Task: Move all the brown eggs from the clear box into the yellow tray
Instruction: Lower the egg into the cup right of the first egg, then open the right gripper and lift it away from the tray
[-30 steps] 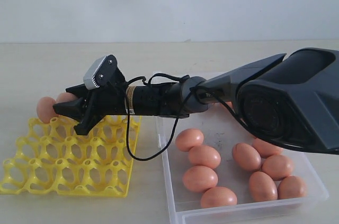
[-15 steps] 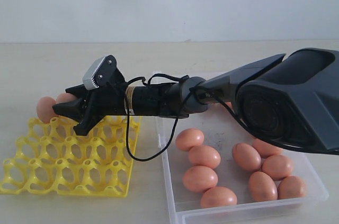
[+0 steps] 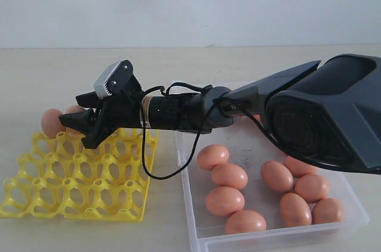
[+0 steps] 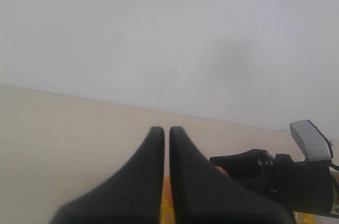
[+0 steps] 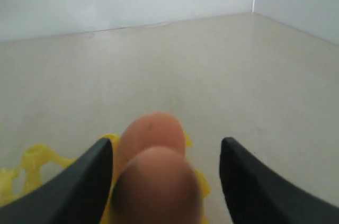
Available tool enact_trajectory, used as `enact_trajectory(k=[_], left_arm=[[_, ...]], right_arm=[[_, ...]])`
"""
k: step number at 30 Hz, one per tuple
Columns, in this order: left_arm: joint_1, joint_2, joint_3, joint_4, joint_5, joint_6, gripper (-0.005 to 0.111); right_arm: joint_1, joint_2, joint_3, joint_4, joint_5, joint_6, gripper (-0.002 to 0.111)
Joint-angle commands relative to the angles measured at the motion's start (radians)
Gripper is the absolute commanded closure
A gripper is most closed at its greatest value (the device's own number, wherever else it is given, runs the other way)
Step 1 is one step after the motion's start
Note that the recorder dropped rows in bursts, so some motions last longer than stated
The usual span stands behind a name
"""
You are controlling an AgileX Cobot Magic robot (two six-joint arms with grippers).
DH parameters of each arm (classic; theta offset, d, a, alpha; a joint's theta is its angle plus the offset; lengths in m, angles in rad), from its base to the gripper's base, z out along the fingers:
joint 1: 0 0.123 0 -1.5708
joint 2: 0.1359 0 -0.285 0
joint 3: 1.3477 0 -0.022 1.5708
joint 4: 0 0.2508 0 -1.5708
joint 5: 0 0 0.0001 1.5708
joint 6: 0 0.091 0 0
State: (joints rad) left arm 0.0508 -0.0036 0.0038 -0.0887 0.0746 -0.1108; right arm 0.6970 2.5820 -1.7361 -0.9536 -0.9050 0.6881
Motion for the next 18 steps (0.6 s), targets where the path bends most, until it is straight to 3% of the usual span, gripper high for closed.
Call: enact_trajectory(k=[1,14,15,18], left_arm=[[-0.006,0.004,-0.004,0.0,-0.007,-0.001,0.103],[-0.006,0.004,-0.004,0.0,-0.007,-0.001,0.103],[-0.006,0.004,-0.004,0.0,-0.007,-0.001,0.103],[-0.006,0.004,-0.004,0.0,-0.007,-0.001,0.103]], right_arm=[[0.0,0.013,0.009,0.025,0.012,0.001,0.047],[-0.024,-0.019,0.009,0.08,-0.115,0.053,0.048],[-0.029,-0.028,0.009,0.074,-0.114,0.088,0.05],[-0.058,-0.077,0.009,-0.006,-0.127,0.203,0.072]])
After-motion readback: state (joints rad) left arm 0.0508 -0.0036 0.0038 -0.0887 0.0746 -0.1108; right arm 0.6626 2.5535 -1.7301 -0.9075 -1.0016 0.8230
